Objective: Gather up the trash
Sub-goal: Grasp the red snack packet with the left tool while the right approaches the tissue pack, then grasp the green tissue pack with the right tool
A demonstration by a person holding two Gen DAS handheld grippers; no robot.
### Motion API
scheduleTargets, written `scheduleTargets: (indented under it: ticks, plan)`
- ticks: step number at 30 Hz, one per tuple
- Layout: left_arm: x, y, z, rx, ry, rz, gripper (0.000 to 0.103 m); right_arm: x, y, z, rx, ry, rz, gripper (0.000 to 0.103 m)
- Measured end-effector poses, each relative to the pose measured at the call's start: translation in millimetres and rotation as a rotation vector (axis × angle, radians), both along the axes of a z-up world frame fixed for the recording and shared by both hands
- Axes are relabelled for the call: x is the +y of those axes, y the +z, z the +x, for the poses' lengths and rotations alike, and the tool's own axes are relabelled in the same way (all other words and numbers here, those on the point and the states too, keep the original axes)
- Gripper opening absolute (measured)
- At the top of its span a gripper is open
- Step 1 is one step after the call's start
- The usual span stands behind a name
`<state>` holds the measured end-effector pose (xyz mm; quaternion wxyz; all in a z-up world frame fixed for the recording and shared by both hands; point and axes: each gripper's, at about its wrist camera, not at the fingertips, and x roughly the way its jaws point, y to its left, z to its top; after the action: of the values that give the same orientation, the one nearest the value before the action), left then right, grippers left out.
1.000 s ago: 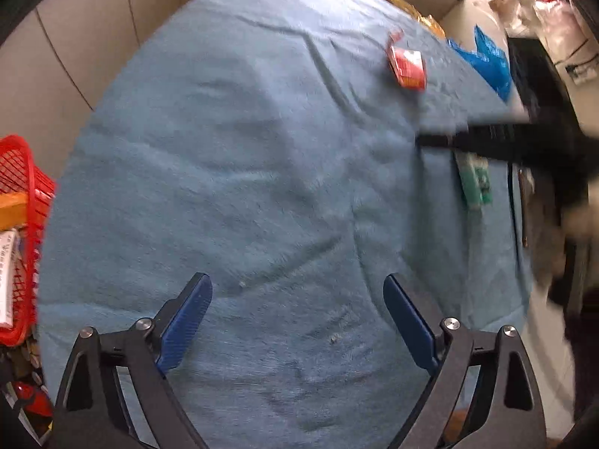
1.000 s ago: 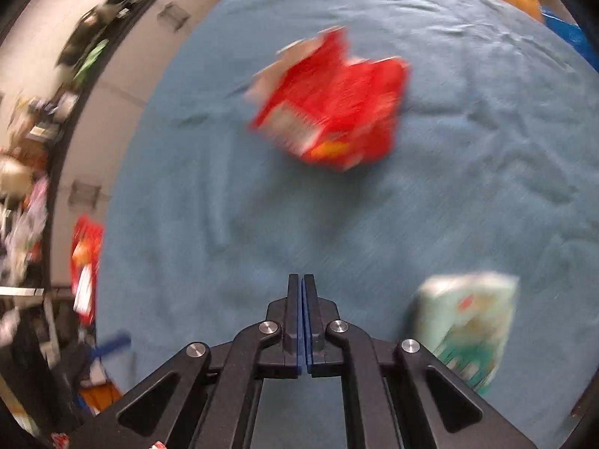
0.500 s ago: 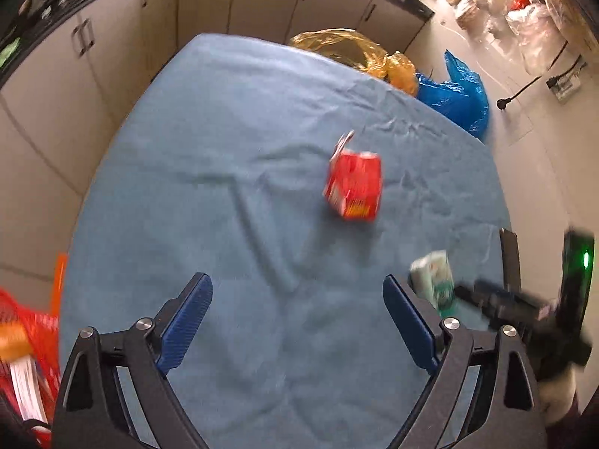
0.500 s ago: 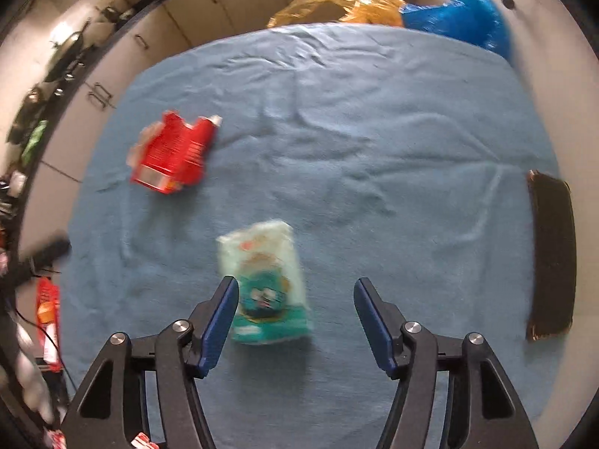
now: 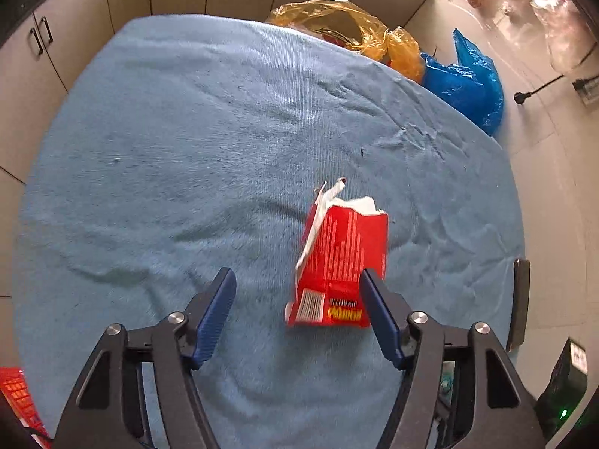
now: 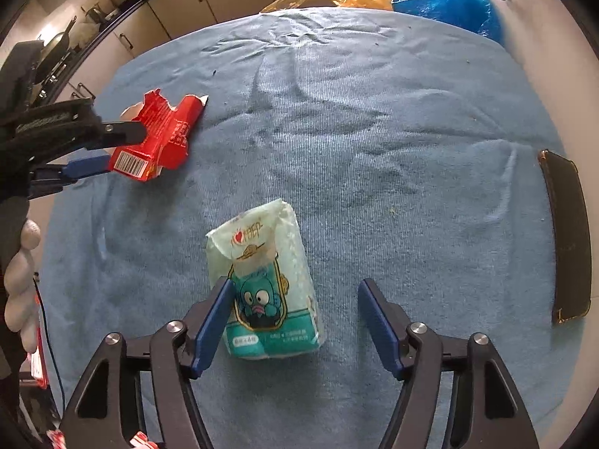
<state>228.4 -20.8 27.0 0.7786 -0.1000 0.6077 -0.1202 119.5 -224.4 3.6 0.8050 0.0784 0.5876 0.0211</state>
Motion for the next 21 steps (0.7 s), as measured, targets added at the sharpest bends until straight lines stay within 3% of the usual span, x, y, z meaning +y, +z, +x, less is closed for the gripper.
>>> scheduleTargets:
  ticks: [3, 4, 6, 7, 11, 15, 16, 18, 21]
  plan:
    - [-5.7, -6.2, 3.1, 0.009, -0.005, 0.000, 0.067, 3.6, -1.6, 4.8, -0.007, -0.009, -0.005, 0.080]
    - [-7.4, -5.6, 3.0, 0.001, -0.008, 0.008, 0.063, 5.5, -2.6, 9.1, -0.008, -0.011, -0.004, 0.081]
    - [-10.5, -5.7, 1.3, 0.001, -0.023, 0.037, 0.019, 8.6, -3.9, 13.7, -0.009, -0.016, 0.007, 0.082]
    - [-11.4, -7.0, -0.1, 0.017, -0.032, 0.041, 0.008, 9.7, -3.6, 13.6, -0.009, -0.018, 0.018, 0.082]
    - [-8.8, 5.1, -17.1, -0.012, -0.028, 0.049, 0.007, 11.9, -3.5, 18.0, -0.007, -0.023, 0.046, 0.082]
    - [-4.1, 14.2, -44.9, -0.013, -0.038, 0.026, 0.006, 17.7, -3.9, 21.1, -0.003, 0.009, 0.005, 0.081]
    - [-2.7, 15.9, -51.3, -0.013, -0.041, 0.025, 0.006, 21.1, -4.1, 21.8, 0.003, 0.024, -0.023, 0.078]
    - [0.7, 19.9, -67.1, -0.018, -0.046, 0.022, 0.006, 28.6, -4.1, 22.4, 0.005, 0.048, -0.092, 0.057]
    - [7.2, 25.6, -93.4, -0.026, -0.043, 0.027, 0.006, 30.7, -0.1, 12.5, 0.001, 0.066, -0.092, 0.049]
